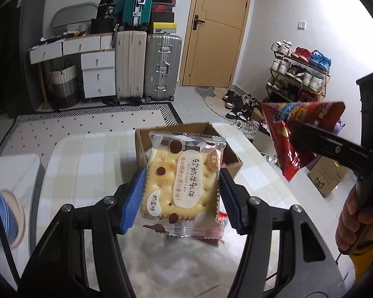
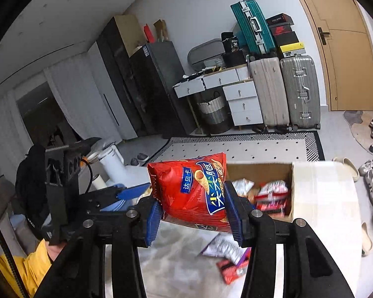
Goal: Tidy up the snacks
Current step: 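Carry the cracker packet and red triangular bag over the open SF box with both grippers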
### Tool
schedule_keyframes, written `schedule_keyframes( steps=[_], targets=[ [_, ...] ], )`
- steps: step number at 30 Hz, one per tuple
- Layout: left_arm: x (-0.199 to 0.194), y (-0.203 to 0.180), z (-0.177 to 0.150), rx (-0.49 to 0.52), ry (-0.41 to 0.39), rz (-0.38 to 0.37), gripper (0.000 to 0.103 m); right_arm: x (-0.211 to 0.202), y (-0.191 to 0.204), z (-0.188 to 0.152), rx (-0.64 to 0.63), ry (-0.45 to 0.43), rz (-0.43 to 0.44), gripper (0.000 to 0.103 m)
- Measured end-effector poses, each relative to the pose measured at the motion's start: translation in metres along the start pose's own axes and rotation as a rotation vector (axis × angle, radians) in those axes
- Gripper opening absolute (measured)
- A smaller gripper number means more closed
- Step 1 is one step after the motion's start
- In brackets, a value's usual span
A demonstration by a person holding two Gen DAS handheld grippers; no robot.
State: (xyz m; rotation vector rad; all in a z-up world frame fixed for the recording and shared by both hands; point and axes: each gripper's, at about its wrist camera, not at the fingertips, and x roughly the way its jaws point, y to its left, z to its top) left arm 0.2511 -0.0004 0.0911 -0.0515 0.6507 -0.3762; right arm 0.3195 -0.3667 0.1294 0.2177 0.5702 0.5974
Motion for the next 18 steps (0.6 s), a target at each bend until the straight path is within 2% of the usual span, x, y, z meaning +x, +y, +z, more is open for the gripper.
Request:
schedule_keyframes(
  steps=[4, 9, 18],
  targets=[
    [0.019, -0.005, 0.028, 0.009, 0.005, 0.003, 0.056, 0.01, -0.013, 0.021, 0.01, -0.005, -0.01, 0.047],
    [0.057, 0.001, 0.05, -0.009, 0.049, 0.016, 0.056, 0.034, -0.033, 0.038, 0.023, 0.012, -0.032, 0.047],
    [0.144, 0.012, 0.068, -0.01, 0.156, 0.05, 0.056, 0.089, -0.076, 0.038, 0.051, 0.076, -0.081, 0.047]
  ],
)
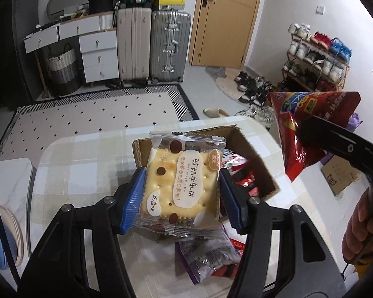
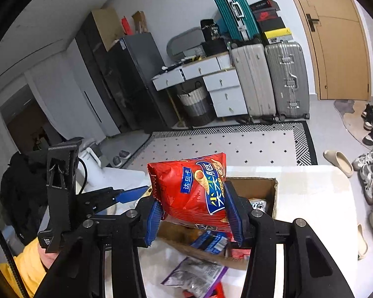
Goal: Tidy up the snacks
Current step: 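Carry the cracker packet and red triangular bag over the open SF box with both grippers, then lower both packets into the box and open both grippers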
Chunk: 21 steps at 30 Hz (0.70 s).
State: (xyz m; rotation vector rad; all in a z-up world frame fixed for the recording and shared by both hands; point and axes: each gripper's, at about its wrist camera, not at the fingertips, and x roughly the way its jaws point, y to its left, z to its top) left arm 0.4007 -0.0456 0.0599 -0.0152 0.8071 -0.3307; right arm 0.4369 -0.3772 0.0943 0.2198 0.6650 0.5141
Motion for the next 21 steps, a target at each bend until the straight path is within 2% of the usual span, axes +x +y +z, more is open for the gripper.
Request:
schedule_keyframes(
  steps=[10, 21],
  targets=[
    [0.071, 0.001, 0.008, 0.013, 0.073, -0.004, 0.056, 0.051, -0.027, -0.009, 0.011, 0.074, -0.031, 0.047],
    [0.099, 0.007, 0.009, 0.009, 0.098, 0.002, 0.056, 0.073, -0.036, -0.019, 0.014, 0.106, -0.042, 0.047]
  ],
)
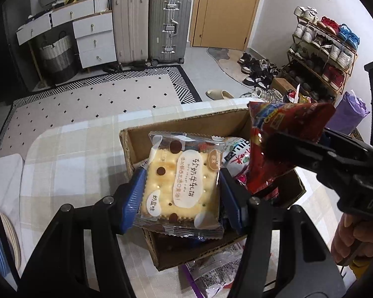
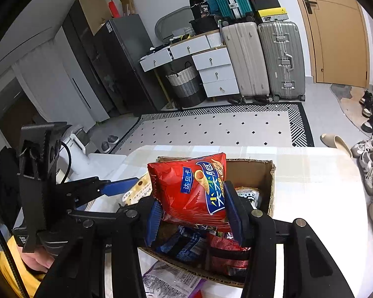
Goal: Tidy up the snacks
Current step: 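Lower both packets into the box and open both grippers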
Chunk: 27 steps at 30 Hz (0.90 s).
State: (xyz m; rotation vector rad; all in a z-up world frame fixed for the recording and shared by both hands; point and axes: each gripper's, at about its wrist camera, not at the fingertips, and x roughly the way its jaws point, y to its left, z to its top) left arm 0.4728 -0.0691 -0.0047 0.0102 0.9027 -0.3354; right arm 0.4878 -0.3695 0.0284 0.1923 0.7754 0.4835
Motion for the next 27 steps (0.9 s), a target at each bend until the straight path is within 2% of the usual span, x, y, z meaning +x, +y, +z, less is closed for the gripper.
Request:
schedule_keyframes(
  steps=[10, 17, 27],
  targets=[
    [-0.005, 0.006, -0.002, -0.004, -0.024, 0.012, 0.06, 0.001, -0.001, 0.002, 0.008, -0.008, -0.018, 0.047],
    [-0.022, 0.006, -0.013, 0.0, -0.024, 0.042, 0.063, 0.004, -0.007, 0.004, 0.027, -0.012, -0.041, 0.047],
    [-0.054, 0.012, -0.026, -0.002, -0.042, 0.057, 0.063, 0.014, 0.005, -0.001, -0.011, 0.019, -0.099, 0.049]
  ],
)
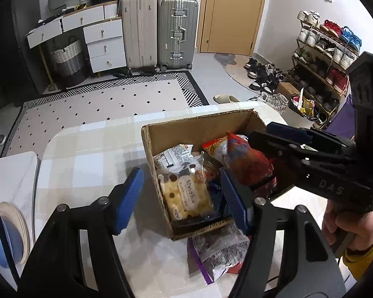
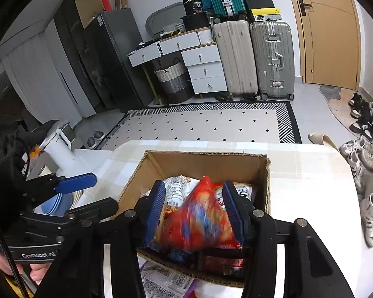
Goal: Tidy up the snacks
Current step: 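Lower both packets into the box and open both grippers, then withdraw both grippers from the box toward the two snacks left on the table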
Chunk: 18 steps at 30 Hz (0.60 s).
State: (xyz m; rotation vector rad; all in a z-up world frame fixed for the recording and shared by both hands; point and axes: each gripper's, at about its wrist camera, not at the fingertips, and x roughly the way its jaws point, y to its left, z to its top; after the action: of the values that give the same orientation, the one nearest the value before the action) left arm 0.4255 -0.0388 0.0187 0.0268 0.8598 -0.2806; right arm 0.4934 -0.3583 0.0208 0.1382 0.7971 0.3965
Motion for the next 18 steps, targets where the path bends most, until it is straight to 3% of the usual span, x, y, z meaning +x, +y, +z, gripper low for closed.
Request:
schedule_keyframes(
  steps=[5, 8, 14, 16, 18],
  targets=[
    [-0.023, 0.002, -0.009, -0.009, -0.008, 0.007, 0.063, -0.022, -0.001, -0.006, 0.021, -0.03, 0.008, 0.049],
    [-0.045, 0.001, -0.016, -0.01, -0.03, 0.009, 0.063, -0.052, 0.004, -0.016, 0.023, -0.08, 0.007, 0.055],
    [-0.106, -0.017, -0.044, -0.002, -0.109, 0.002, 0.074, -0.131, 0.037, -0.052, -0.029, -0.203, 0.022, 0.077],
    [-0.131, -0.025, -0.056, 0.001, -0.14, -0.004, 0.078, -0.158, 0.05, -0.069, -0.043, -0.253, 0.01, 0.09],
    [-0.152, -0.033, -0.068, 0.004, -0.164, -0.007, 0.079, -0.188, 0.064, -0.092, -0.056, -0.309, -0.006, 0.094]
  ],
)
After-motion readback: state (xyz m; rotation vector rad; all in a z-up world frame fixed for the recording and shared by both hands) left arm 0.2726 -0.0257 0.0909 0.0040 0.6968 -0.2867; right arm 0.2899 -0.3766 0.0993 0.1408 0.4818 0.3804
